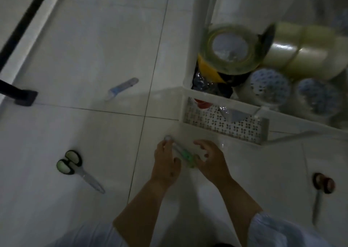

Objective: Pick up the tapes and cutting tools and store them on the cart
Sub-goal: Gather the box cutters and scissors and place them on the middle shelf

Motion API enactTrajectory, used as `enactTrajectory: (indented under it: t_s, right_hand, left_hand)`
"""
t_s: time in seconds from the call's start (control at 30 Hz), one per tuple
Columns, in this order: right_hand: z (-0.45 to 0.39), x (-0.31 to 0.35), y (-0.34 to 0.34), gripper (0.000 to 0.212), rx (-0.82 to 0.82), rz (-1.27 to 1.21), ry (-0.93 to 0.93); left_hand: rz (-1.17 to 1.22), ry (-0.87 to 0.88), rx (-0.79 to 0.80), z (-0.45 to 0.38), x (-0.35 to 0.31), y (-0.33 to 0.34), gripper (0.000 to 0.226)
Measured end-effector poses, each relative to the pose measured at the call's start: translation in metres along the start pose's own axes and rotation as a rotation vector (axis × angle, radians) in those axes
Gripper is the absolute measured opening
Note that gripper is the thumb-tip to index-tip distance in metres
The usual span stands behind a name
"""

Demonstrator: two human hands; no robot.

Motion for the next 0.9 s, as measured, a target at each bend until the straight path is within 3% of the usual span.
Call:
enactTrajectory:
  t_s: [0.1,0.23,0.43,0.57,0.7,0.9]
  right_hand:
    - [-0.014,-0.033,0.031,0.045,0.056,0.084,0.031]
    - [-0.027,-0.064,0.059,0.053,0.163,0.157,0.142]
    - [-0.028,-0.071,0.074,0.03,0.106,0.192,0.115]
    - [-0.016,-0.058,0.067,0.032,0.107,0.141,0.053]
    - [-0.001,-0.039,0.051,0.034,0.073,0.021,0.011]
    - [0.03,0.006,0.02,0.035,0.006,-0.119,0.012]
  left_hand:
    - [0.051,-0.037,0.088,-0.018,0.03,0.032,0.076]
    - [0.243,-0.08,0.048,-0.034,0.023,0.043,0.037]
    - [0.687,-0.394,0.012,-0.042,0.041,0.073,0.026]
    - [0.815,-0.434,0.016,-0.032,0.036,0.07,0.008]
    - [0.893,-0.377,-0.014,-0.016,0.025,0.057,0.032]
    - [0.832,-0.327,-0.11,0.018,-0.008,0.029,0.046]
Point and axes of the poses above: each hand's wrist, its own z-axis away from the middle knuckle, its own y-axis out of the palm, x = y × z, the point moved 4 cm from there along -z, towards the middle knuckle, and after that the axes turned 2 degrees about x, right-handed, at the moved point
